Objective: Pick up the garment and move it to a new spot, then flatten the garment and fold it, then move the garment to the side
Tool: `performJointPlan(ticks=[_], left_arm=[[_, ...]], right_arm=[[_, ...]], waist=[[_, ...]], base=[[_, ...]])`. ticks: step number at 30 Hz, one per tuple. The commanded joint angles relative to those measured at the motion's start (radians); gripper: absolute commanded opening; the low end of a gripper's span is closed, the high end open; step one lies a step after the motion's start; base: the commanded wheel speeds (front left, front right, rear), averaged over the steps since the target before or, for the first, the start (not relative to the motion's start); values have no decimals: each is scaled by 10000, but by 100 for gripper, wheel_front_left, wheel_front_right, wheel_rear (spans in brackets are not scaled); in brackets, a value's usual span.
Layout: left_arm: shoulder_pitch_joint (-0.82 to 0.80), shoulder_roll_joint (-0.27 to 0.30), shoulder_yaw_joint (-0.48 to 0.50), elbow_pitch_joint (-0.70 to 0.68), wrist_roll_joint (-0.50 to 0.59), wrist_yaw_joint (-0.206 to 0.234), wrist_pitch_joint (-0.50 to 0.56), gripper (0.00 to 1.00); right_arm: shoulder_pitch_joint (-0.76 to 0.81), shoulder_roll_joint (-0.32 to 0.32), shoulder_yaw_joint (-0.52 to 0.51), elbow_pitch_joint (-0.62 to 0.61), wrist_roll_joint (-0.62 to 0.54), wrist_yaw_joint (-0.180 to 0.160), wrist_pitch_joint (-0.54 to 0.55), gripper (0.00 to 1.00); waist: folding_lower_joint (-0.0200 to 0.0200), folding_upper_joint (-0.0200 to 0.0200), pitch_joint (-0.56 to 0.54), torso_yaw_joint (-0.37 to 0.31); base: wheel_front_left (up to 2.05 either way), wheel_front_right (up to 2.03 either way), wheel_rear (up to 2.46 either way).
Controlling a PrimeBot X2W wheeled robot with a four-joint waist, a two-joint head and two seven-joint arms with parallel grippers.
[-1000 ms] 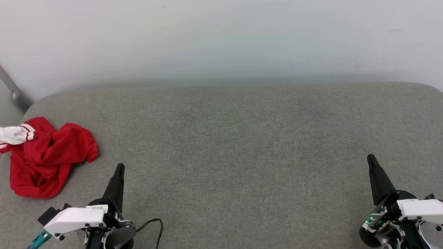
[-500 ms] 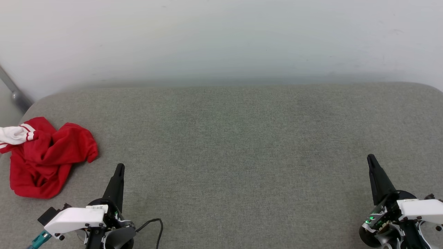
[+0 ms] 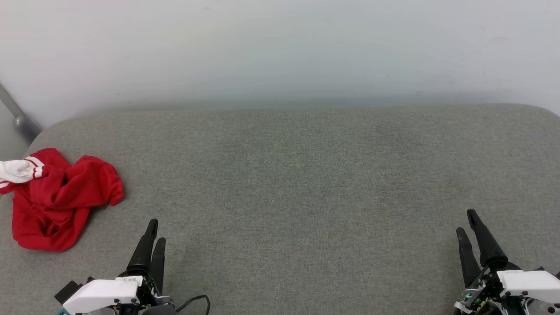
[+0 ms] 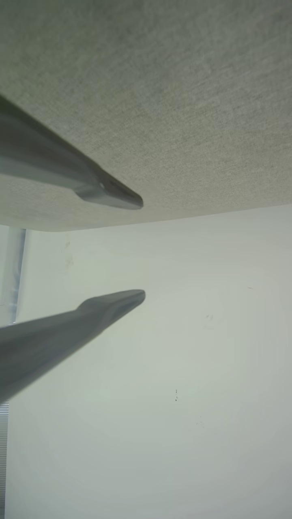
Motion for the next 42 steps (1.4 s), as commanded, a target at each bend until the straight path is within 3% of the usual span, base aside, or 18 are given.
performJointPlan(ticks=[1, 9, 15, 30, 42], left_arm=[[-157, 15, -35, -269, 89, -2, -124, 100], [-105, 18, 109, -600, 1023, 174, -521, 100], [-54, 19, 12, -1133, 2394, 630, -795, 100], [166, 24, -755, -1683, 5819, 1668, -1406, 100], [309, 51, -1202, -1814, 7974, 1997, -1835, 100]], right_arm=[[-121, -3, 7, -190, -108, 2, -110, 100], [18, -1, -168, -413, -1181, 2, -510, 100], [125, 0, -254, -788, -2289, 2, -784, 100], [537, 2, 21, -1862, -6042, 1, -1399, 100], [937, 4, 396, -2123, -8553, 1, -1829, 100]], waist=[[0, -1, 2, -2], [0, -1, 17, -12], [0, -1, 37, -17], [0, -1, 46, -10], [0, -1, 23, 6]], base=[[0, 0, 0], [0, 0, 0], [0, 0, 0], [0, 0, 0], [0, 0, 0]])
